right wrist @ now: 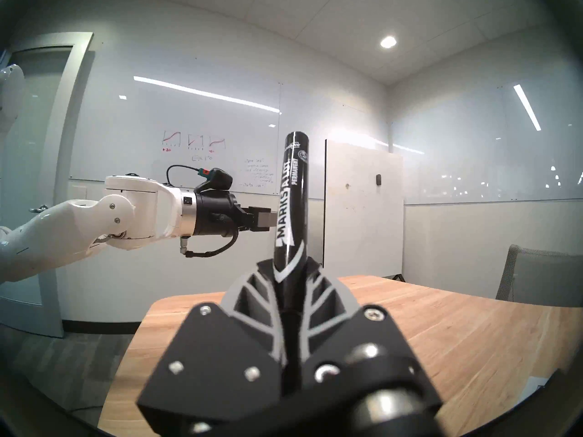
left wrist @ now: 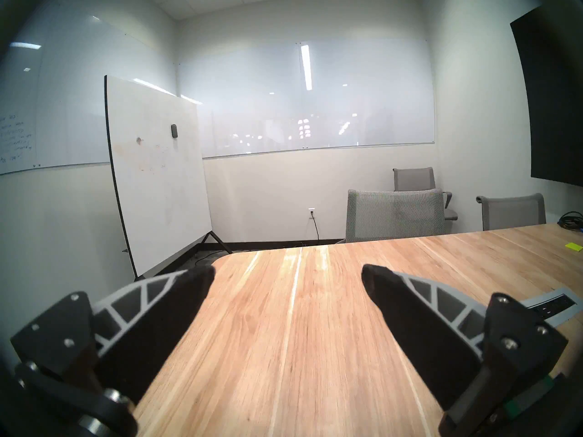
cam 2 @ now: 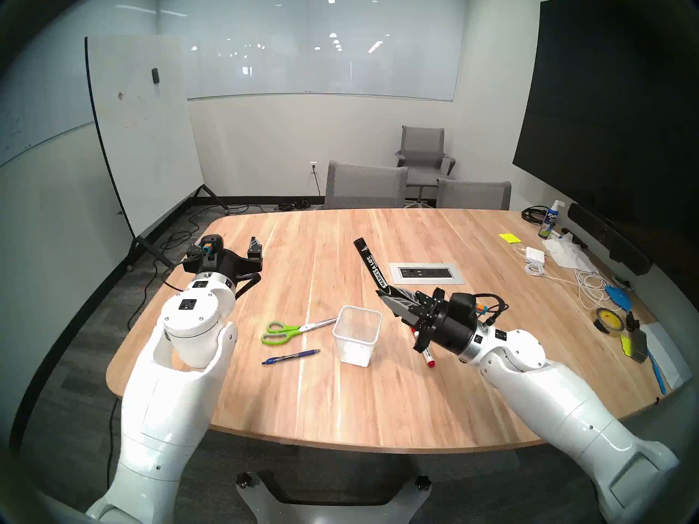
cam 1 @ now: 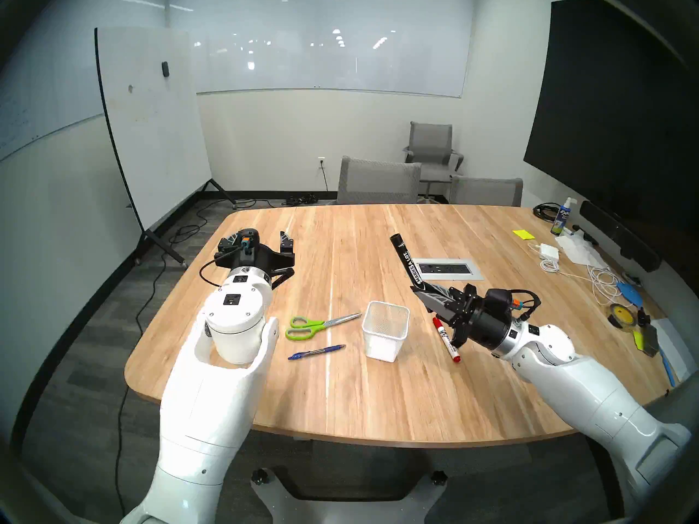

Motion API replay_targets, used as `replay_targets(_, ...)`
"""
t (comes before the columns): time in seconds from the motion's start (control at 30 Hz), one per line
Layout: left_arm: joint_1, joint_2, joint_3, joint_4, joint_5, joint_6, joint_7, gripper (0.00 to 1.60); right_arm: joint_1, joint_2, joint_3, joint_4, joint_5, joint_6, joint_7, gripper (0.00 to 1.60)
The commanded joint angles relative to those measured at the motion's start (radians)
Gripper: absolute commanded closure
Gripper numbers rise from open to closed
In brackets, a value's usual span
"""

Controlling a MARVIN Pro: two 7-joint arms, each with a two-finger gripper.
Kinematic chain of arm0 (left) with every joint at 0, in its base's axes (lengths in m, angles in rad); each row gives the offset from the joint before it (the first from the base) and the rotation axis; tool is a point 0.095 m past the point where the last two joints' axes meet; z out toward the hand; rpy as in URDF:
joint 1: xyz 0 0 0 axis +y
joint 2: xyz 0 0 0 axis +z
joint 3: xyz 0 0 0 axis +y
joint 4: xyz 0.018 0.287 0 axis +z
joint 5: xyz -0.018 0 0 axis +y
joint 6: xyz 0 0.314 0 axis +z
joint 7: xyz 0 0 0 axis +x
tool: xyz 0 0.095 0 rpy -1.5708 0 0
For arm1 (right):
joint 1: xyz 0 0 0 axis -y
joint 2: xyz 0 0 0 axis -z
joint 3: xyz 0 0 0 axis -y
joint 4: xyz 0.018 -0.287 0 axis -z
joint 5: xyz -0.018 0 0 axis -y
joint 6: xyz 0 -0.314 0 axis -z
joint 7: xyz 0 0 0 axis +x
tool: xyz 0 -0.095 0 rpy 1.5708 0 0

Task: Place the pen, the marker, and the scissors into the pen holder

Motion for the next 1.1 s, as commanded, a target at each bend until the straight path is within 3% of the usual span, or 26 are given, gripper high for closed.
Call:
replay_targets(0.0, -0.007, -0.001, -0.001, -0.019, -0.002, -0.001, -0.001, 0.00, 0.020, -0.007, 0.012, -0.008, 0.010, -0.001, 0.001, 1.60)
replay_targets(1.07, -0.012, -0.001, -0.003, -0.017, 0.003, -0.001, 0.011, 0.00, 0.016, -0.014, 0.022, -0.007, 0.006, 0.003, 0.006, 1.60)
